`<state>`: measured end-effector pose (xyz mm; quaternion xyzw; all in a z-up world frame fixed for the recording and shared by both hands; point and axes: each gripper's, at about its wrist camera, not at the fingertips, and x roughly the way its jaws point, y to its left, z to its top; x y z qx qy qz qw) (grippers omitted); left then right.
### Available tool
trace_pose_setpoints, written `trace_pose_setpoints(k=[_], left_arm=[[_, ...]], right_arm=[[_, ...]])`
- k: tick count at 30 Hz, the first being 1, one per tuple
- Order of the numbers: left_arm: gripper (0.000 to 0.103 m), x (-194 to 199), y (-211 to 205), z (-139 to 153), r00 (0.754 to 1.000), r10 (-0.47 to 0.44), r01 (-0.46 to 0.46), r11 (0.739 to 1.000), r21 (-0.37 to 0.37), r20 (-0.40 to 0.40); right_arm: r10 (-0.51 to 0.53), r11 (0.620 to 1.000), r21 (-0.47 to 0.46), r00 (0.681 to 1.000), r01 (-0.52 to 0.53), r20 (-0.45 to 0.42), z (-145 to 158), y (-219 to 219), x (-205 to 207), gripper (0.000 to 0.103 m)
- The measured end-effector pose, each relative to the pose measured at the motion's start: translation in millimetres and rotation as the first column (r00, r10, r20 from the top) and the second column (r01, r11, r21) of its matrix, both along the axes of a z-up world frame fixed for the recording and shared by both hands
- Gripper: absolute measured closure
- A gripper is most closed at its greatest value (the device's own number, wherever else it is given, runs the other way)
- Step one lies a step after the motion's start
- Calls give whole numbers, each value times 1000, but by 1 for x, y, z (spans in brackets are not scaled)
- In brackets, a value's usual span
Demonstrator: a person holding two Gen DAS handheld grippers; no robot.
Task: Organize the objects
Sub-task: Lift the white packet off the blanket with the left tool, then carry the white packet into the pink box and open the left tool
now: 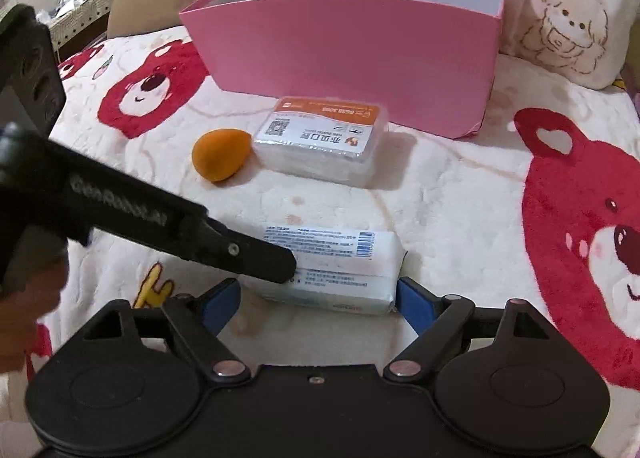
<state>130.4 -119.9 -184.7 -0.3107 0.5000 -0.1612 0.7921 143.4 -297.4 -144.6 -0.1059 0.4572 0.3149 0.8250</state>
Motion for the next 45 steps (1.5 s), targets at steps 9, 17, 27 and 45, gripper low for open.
trace_pose_setpoints(k=[9,17,27,45], left_arm=[[81,-2,-5,9,996,-43,38,997,67,73],[75,-15,17,52,987,-59,49,997,68,150],[72,-15,47,135,961,-156,120,979,163,230],[72,126,64,201,941,-145,69,967,245,306]], right_arm=[[-32,999,-38,999,33,25,1,7,-2,23],[-20,999,-40,987,26,158,36,24,-25,21],[-14,991,132,970,-18,241,104,38,-35,18],[-49,982,190,958,-6,282,169,64,91,42]])
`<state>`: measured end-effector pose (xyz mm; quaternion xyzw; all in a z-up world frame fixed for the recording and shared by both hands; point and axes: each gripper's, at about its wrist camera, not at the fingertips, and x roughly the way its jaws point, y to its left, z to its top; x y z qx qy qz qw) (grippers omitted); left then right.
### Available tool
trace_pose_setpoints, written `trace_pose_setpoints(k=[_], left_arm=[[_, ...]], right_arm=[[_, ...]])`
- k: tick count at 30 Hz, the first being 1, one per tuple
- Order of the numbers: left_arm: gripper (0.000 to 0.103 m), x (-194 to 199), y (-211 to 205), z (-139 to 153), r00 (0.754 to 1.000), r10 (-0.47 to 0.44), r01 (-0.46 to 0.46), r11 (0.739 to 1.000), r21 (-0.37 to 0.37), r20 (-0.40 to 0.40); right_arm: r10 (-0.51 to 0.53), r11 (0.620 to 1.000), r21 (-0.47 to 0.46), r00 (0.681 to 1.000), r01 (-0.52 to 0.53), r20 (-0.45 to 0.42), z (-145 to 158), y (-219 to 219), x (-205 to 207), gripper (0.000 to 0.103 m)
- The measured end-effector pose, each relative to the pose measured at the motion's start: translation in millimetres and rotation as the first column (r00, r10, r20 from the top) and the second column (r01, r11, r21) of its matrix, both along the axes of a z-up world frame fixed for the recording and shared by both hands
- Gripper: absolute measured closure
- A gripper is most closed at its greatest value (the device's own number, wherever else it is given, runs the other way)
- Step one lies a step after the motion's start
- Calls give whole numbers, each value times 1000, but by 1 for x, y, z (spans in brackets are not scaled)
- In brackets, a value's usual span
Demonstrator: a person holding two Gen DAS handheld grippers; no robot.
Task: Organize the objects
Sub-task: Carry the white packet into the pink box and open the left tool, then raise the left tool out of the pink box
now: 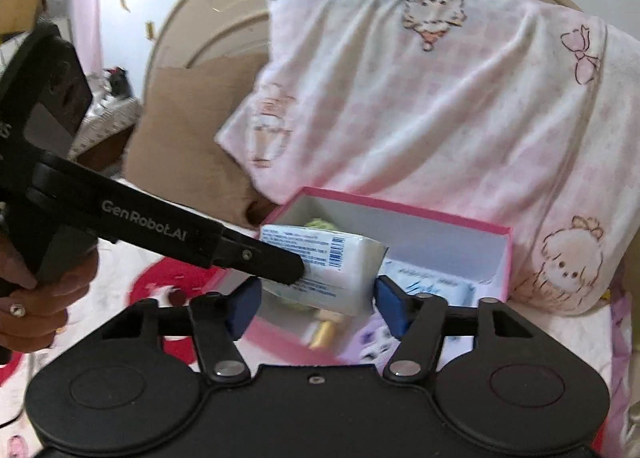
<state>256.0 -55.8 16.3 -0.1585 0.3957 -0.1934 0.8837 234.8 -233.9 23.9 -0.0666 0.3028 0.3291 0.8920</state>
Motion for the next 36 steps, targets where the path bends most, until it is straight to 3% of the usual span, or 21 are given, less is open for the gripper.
trace_pose_setpoints(k=[6,12,18,22,26,28,31,36], left_arm=[[72,63,-2,-37,998,35,-36,999,-28,-47],[73,106,-15,-75,993,42,-45,999,-25,-108],[72,134,-28,-102,987,54,-55,998,-4,-153],[72,147,-38,-115,983,49,-39,998,57,-176],[72,148,-42,-114,986,74,-59,993,103,-152],[66,145,-42,-111,986,90,-74,990,120,-138],[57,134,-41,-104,989,82,-65,988,141,-120],[57,110,-37,-78,994,13,4,989,149,-109]], right_arm=[[-69,996,-62,995,64,-76,-26,6,69,59],[-138,983,-144,981,118,-137,-57,11,120,61],[-205,957,-240,967,165,-151,-78,19,142,61],[-227,927,-335,964,171,-138,-93,31,149,60],[-237,924,-342,959,172,-157,-106,32,151,56],[-246,917,-353,959,183,-141,-106,31,148,57],[-246,922,-329,965,203,-94,-96,24,135,56],[-208,954,-244,970,173,-126,-66,1,107,56]])
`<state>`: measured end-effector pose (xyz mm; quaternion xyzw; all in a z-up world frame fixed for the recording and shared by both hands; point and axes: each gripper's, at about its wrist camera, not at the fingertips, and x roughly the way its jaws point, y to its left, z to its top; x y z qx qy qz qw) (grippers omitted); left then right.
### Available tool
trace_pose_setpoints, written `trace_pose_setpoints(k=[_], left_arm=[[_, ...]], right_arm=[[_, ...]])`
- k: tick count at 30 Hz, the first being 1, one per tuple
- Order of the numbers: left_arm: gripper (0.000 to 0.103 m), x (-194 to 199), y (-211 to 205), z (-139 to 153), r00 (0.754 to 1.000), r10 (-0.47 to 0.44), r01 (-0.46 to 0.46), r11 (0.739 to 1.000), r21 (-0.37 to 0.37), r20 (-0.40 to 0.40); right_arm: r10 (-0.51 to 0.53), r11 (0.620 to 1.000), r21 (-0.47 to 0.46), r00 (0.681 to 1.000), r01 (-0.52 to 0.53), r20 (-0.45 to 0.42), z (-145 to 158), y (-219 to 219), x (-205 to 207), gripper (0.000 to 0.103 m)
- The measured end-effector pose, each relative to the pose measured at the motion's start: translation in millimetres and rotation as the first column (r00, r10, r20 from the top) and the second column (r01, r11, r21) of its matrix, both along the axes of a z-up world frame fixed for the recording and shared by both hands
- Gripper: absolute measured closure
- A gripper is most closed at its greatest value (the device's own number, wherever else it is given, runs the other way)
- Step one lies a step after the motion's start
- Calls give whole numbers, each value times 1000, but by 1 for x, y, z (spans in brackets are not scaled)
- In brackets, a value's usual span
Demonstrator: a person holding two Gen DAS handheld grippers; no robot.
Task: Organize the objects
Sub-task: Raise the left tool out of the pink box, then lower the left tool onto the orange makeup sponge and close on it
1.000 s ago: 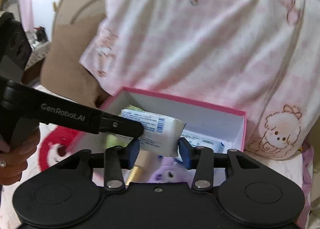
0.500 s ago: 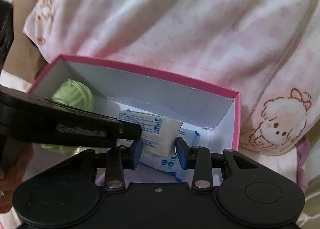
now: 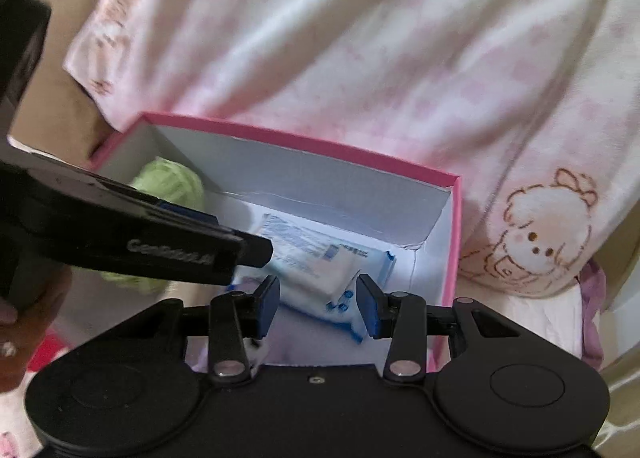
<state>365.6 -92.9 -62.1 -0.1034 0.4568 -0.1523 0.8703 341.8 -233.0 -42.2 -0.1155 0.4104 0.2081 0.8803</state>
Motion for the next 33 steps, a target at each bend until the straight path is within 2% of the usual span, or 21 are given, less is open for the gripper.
trace_pose_setpoints(k=[7,10,17,21,26,33], left_arm=[[56,-53,11,50,993,-118,118,993,16,4],[55,-78,15,73,988,-157,156,987,44,13],[52,-129,25,98,978,-208,207,976,74,12],[52,-153,33,100,974,-226,225,971,82,2],[52,-174,38,90,969,-245,245,966,78,-14],[49,-192,43,57,962,-268,270,960,72,-45]], right_arm=[[69,994,80,998,-69,6,53,-15,-48,49],[85,991,100,996,-85,3,72,-21,-72,48],[147,983,111,989,-149,23,105,-32,-128,42],[192,972,131,981,-195,34,106,-32,-163,42],[246,953,175,969,-247,29,93,-24,-201,41],[280,930,249,960,-269,-10,47,-11,-221,38]])
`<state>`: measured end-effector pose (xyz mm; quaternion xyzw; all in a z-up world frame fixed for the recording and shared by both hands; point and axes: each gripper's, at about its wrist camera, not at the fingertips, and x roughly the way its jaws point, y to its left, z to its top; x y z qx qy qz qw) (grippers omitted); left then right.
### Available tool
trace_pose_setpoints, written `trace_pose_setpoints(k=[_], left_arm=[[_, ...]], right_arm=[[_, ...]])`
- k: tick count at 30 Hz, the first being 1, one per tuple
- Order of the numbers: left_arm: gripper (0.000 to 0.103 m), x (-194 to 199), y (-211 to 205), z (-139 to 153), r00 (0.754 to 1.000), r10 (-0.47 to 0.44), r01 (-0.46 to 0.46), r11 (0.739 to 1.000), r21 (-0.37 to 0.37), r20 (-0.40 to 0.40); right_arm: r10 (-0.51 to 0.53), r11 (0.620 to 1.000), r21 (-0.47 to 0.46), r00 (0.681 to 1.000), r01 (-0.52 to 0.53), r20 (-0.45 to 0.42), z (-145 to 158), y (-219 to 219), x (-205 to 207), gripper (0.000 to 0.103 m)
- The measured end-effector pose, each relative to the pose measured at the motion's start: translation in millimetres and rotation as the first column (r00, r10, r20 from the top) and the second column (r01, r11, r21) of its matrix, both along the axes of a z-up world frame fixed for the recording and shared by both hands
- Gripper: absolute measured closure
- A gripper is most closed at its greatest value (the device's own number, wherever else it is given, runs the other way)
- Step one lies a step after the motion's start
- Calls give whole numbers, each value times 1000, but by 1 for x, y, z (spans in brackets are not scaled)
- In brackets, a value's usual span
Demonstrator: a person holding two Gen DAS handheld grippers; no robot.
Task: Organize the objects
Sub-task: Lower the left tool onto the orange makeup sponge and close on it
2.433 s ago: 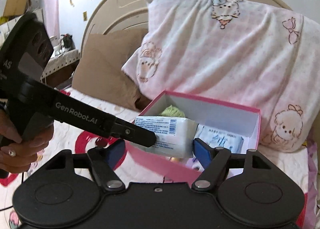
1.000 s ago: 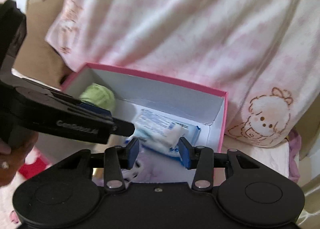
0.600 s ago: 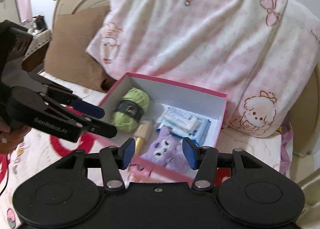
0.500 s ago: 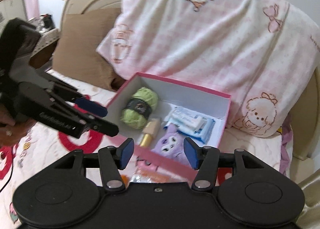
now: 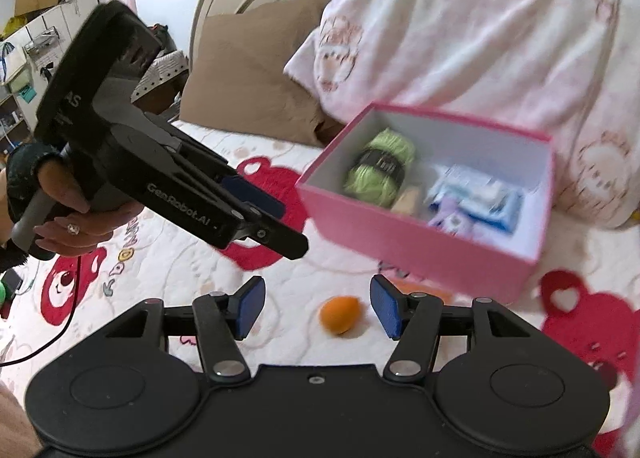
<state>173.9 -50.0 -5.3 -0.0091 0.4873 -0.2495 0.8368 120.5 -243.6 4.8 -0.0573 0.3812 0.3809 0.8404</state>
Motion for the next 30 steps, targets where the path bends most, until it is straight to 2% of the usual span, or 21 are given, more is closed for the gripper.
trace_pose_setpoints(k=[5,12,15,19,24,27,30], left_arm=[[49,-6,3,-26,1000,-15,15,1000,13,-20],[49,-4,6,-66,997,-6,8,1000,28,-72],[49,0,9,-82,996,9,-9,1000,-1,-92],[49,5,13,-104,994,42,-47,998,-39,-102],[50,11,17,-125,991,80,-90,992,-86,-110],[51,12,19,-131,992,94,-104,987,-120,-86],[52,12,20,-137,993,96,-108,978,-177,-75]], right_arm=[[-19,1000,-1,995,19,-101,-38,17,-1,37],[-38,999,0,998,38,-47,-79,30,-2,37],[-65,998,3,998,65,0,-100,31,1,37],[-86,996,4,996,86,-9,-127,35,9,37],[-94,995,-30,995,95,25,-146,49,16,37],[-98,994,-35,994,99,39,-154,53,19,37],[-87,993,-80,995,91,55,-161,58,18,37]])
